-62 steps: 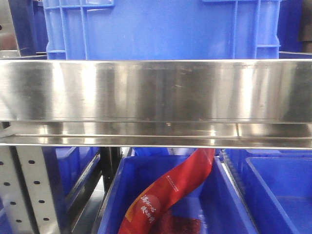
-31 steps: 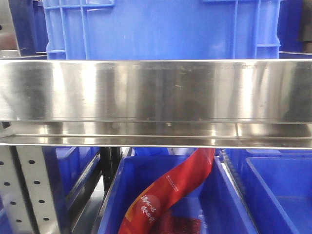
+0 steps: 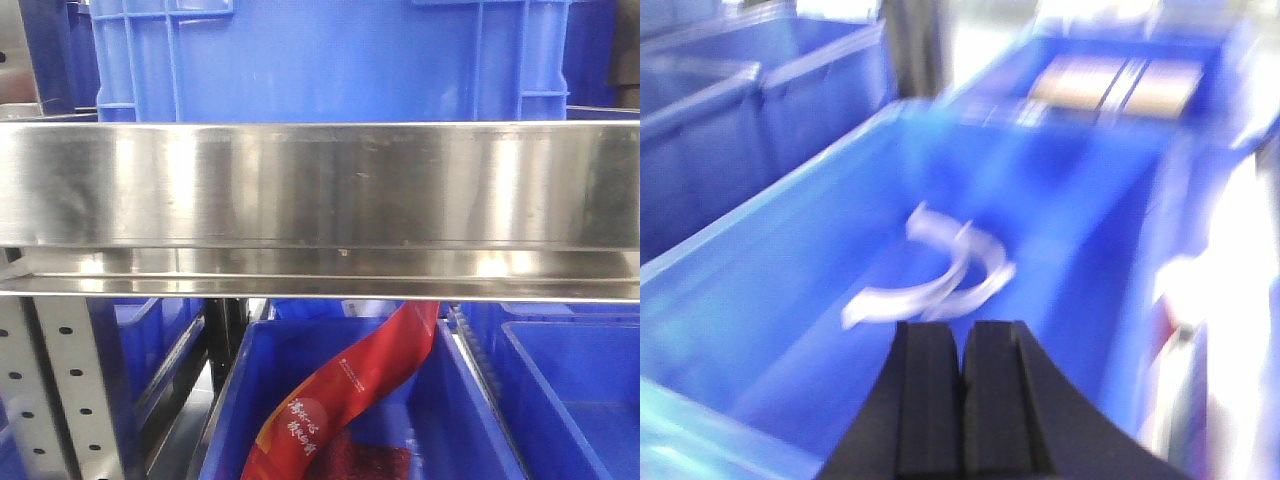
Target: Grab PVC pipe and place in blue bin
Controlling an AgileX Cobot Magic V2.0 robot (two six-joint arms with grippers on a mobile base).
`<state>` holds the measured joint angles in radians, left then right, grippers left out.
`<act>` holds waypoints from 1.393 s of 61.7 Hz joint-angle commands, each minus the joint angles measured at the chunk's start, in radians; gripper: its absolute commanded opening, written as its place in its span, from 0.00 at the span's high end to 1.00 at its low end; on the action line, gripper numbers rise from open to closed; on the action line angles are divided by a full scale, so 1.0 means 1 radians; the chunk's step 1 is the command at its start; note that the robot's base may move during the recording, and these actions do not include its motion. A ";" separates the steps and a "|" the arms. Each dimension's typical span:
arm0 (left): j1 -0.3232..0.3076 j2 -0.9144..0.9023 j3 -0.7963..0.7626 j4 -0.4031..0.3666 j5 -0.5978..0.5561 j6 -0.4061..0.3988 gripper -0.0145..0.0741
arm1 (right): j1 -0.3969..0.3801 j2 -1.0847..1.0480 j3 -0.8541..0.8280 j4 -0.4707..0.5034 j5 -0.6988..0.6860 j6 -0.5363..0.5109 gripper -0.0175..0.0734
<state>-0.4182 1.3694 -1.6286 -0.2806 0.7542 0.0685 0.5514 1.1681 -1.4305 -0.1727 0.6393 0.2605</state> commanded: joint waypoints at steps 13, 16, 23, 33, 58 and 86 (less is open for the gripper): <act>-0.010 -0.297 0.539 0.001 -0.476 0.018 0.96 | 0.001 -0.234 0.474 0.040 -0.365 -0.002 0.99; -0.010 -0.347 0.644 0.001 -0.564 0.018 0.96 | 0.001 -0.285 0.558 0.066 -0.407 -0.002 0.99; -0.010 -0.480 0.871 0.001 -0.702 0.018 0.96 | 0.001 -0.402 0.734 0.068 -0.497 -0.002 0.99; -0.010 -0.622 1.063 0.001 -0.765 0.018 0.96 | 0.001 -0.504 0.861 0.068 -0.569 -0.002 0.99; -0.010 -0.748 1.098 0.001 -0.782 0.018 0.96 | 0.001 -0.543 0.873 0.068 -0.537 -0.002 0.99; -0.010 -0.748 1.098 0.001 -0.782 0.018 0.96 | 0.001 -0.543 0.873 0.068 -0.537 -0.002 0.99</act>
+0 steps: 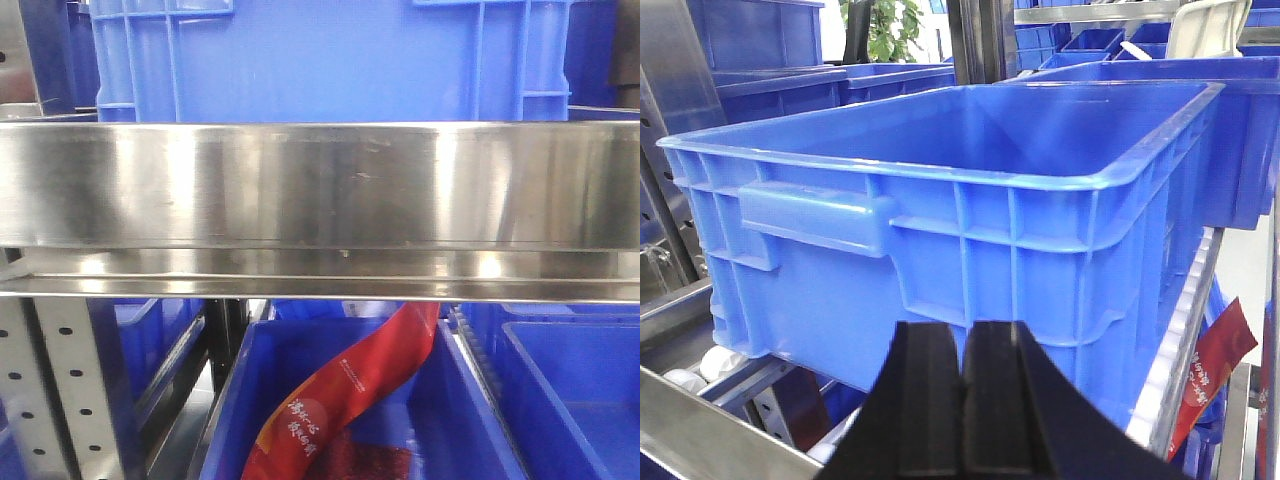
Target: Grab PVC pipe and place in blue bin
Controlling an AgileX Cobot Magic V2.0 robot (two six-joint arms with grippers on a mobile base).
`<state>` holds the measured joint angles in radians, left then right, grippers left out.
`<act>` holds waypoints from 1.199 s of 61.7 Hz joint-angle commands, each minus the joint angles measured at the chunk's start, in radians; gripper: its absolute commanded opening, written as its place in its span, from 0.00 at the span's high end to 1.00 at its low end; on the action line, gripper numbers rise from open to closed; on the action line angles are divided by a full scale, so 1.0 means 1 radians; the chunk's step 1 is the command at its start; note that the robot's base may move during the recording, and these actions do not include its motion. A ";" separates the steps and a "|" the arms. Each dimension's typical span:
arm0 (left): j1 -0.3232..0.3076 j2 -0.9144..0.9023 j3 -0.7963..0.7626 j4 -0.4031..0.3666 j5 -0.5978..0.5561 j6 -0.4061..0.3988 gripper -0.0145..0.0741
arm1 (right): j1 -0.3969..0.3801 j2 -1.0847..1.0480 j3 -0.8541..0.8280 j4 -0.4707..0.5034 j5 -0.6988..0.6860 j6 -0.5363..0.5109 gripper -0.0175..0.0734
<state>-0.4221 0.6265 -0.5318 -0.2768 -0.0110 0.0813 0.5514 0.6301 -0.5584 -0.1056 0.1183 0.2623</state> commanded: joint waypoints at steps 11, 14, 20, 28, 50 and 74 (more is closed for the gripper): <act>-0.006 -0.005 0.001 -0.003 -0.017 0.005 0.96 | 0.001 -0.005 0.002 -0.001 -0.004 -0.003 0.99; -0.006 -0.005 0.001 -0.003 -0.017 0.005 0.96 | 0.001 -0.014 0.002 -0.001 0.000 -0.003 0.99; -0.006 -0.005 0.001 -0.003 -0.017 0.005 0.96 | -0.006 -0.051 0.011 -0.036 0.009 -0.031 0.99; -0.006 -0.005 0.001 -0.003 -0.017 0.005 0.96 | -0.088 -0.156 0.067 -0.017 0.009 -0.138 0.99; -0.006 -0.005 0.001 -0.003 -0.017 0.005 0.96 | -0.397 -0.497 0.386 0.058 -0.005 -0.191 0.99; -0.006 -0.005 0.001 -0.003 -0.017 0.005 0.96 | -0.461 -0.630 0.558 0.150 -0.101 -0.232 0.99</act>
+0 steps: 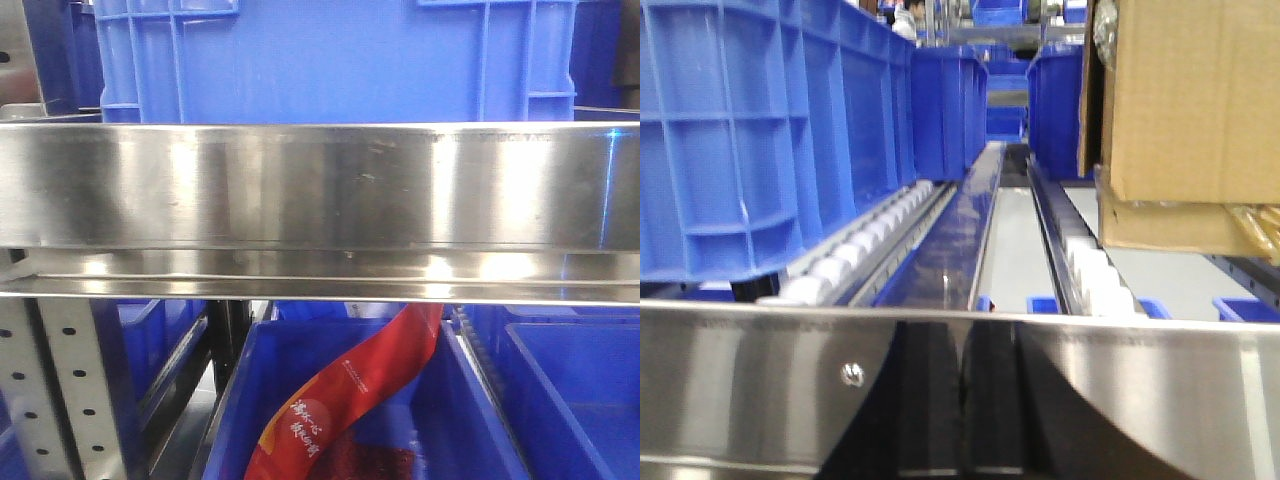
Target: Grab PVC pipe and place in blue bin
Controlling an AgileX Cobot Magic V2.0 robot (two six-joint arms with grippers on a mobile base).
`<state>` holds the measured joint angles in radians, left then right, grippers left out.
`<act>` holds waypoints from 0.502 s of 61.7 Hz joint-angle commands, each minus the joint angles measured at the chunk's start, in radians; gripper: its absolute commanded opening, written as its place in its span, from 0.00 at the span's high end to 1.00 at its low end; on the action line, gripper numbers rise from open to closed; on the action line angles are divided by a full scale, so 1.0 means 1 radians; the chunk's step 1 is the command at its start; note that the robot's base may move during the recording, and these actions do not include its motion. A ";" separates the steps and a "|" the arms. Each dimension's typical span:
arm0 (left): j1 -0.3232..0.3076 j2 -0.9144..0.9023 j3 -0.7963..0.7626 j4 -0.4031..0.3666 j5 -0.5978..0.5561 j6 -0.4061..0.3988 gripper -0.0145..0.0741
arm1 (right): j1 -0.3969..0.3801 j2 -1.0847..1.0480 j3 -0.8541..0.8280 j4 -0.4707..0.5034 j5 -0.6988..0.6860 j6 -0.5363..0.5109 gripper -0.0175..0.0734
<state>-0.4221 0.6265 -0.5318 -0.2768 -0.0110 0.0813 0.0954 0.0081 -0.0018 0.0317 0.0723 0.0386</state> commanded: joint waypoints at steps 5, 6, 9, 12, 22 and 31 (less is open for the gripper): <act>-0.006 -0.005 0.001 -0.003 -0.017 0.005 0.96 | -0.005 -0.008 0.002 0.013 -0.064 -0.014 0.99; -0.006 -0.005 0.001 -0.003 -0.017 0.005 0.96 | -0.005 -0.008 0.002 0.013 -0.064 -0.014 0.99; -0.006 -0.005 0.001 -0.003 -0.017 0.005 0.96 | -0.005 -0.008 0.002 0.013 -0.064 -0.014 0.99; -0.006 -0.005 0.001 -0.003 -0.017 0.005 0.96 | -0.005 -0.008 0.002 0.013 -0.064 -0.014 0.99; -0.006 -0.005 0.001 -0.003 -0.017 0.005 0.96 | -0.005 -0.008 0.002 0.013 -0.066 -0.014 0.99; -0.006 -0.005 0.001 -0.003 -0.017 0.005 0.96 | -0.005 -0.008 0.002 0.013 -0.066 -0.014 0.99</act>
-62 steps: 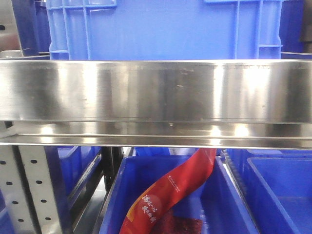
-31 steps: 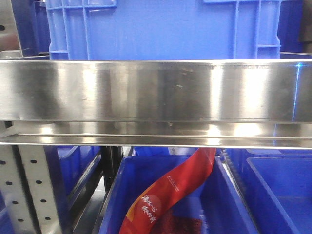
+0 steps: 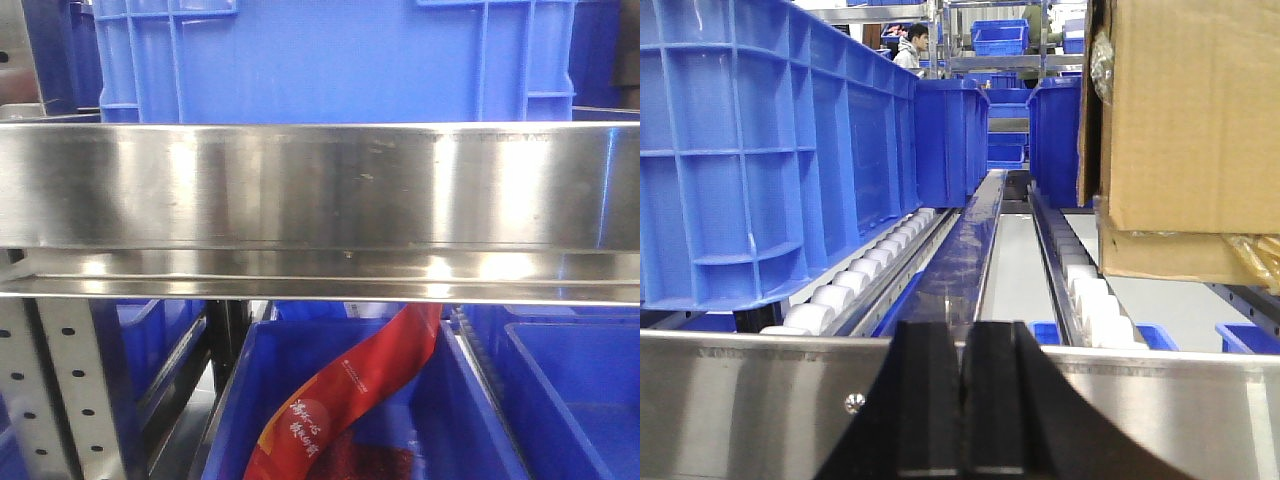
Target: Grab PVC pipe and place in blue bin
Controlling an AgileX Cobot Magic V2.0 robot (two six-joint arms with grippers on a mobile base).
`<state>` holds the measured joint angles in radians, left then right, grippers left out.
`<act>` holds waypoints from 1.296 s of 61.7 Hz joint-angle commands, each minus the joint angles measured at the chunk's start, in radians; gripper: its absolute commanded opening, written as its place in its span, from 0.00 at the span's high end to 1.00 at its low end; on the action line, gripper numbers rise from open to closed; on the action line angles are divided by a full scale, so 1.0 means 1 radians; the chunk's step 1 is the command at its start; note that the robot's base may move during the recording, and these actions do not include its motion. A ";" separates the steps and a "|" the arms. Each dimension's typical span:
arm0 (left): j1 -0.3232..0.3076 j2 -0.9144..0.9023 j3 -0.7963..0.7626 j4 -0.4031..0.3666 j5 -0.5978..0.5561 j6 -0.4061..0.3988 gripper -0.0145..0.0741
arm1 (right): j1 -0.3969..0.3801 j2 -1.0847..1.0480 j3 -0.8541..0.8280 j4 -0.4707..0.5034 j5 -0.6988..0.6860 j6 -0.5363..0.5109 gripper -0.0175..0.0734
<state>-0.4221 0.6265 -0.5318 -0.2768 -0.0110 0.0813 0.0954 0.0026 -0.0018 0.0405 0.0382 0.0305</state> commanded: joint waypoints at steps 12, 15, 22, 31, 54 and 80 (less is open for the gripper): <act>-0.006 -0.005 0.001 -0.003 -0.017 0.005 0.96 | -0.005 -0.003 0.002 0.004 -0.032 -0.006 0.99; -0.006 -0.005 0.001 -0.003 -0.017 0.005 0.96 | -0.005 -0.003 0.002 0.004 -0.032 -0.006 0.99; -0.006 -0.005 0.001 -0.003 -0.017 0.005 0.96 | -0.005 -0.003 0.002 0.004 -0.032 -0.006 0.99; -0.006 -0.005 0.001 -0.003 -0.017 0.005 0.96 | -0.005 -0.003 0.002 0.004 -0.032 -0.006 0.99; 0.024 -0.058 0.039 0.040 -0.035 0.005 0.96 | -0.005 -0.003 0.002 0.004 -0.032 -0.006 0.99; 0.346 -0.393 0.342 0.197 -0.001 0.005 0.96 | -0.005 -0.003 0.002 0.004 -0.032 -0.006 0.99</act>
<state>-0.1170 0.2852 -0.2310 -0.0917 0.0000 0.0832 0.0954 0.0026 0.0000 0.0405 0.0327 0.0279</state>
